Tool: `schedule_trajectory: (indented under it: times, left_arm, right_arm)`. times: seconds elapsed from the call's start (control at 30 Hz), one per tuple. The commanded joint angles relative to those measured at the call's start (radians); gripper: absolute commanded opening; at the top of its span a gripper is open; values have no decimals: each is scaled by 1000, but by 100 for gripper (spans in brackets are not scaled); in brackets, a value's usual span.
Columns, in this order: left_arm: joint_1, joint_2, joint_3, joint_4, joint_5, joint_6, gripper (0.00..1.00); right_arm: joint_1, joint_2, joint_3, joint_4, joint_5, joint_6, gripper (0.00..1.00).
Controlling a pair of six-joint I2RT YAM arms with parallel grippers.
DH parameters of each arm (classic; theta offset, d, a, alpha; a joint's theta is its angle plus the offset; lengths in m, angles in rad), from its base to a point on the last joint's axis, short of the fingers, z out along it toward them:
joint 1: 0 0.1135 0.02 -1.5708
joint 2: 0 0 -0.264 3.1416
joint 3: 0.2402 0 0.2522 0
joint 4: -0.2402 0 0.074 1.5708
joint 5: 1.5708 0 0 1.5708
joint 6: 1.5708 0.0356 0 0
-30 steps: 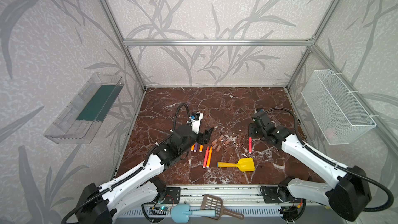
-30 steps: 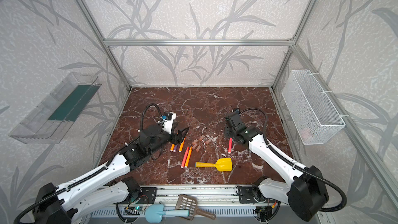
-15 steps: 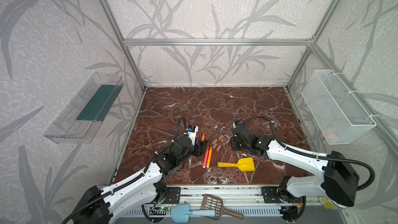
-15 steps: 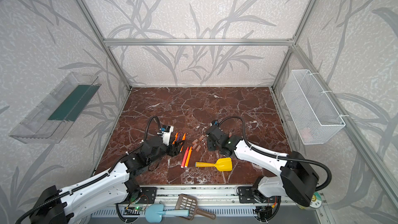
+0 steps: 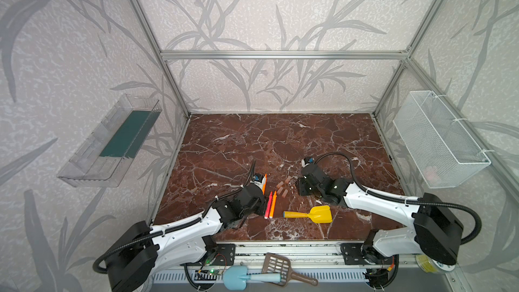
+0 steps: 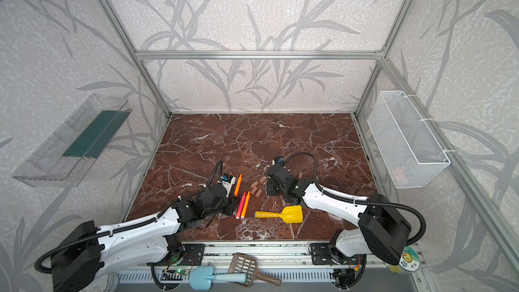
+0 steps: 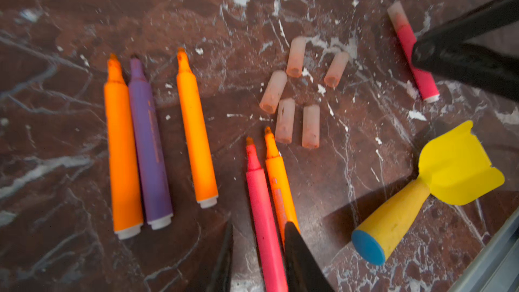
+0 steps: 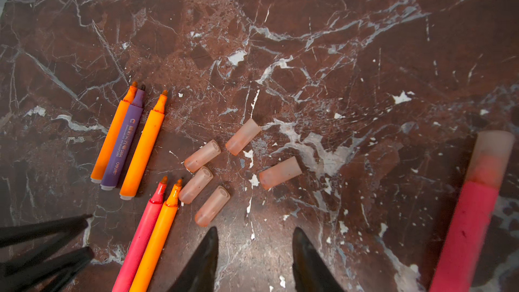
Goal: Insert the pens into the pen caps
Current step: 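Move the left gripper over an orange marker while the right gripper withdraws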
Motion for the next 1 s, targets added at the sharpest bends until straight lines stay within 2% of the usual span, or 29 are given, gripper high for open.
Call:
schedule_trajectory:
  times: [0.0, 0.3, 0.63, 0.97]
  left_arm:
    - [-50, 47, 42, -54, -51, -47, 28]
    - [-157, 160, 146, -103, -129, -52, 29]
    - [-189, 262, 189, -138, -190, -79, 35]
    - [-216, 329, 207, -133, -173, -79, 35]
  right_arm:
    - [6, -25, -31, 58, 5, 30, 42]
    - [8, -54, -68, 63, 0, 50, 40]
    - [8, -111, -96, 46, 8, 45, 40]
    - [8, -145, -116, 38, 13, 49, 40]
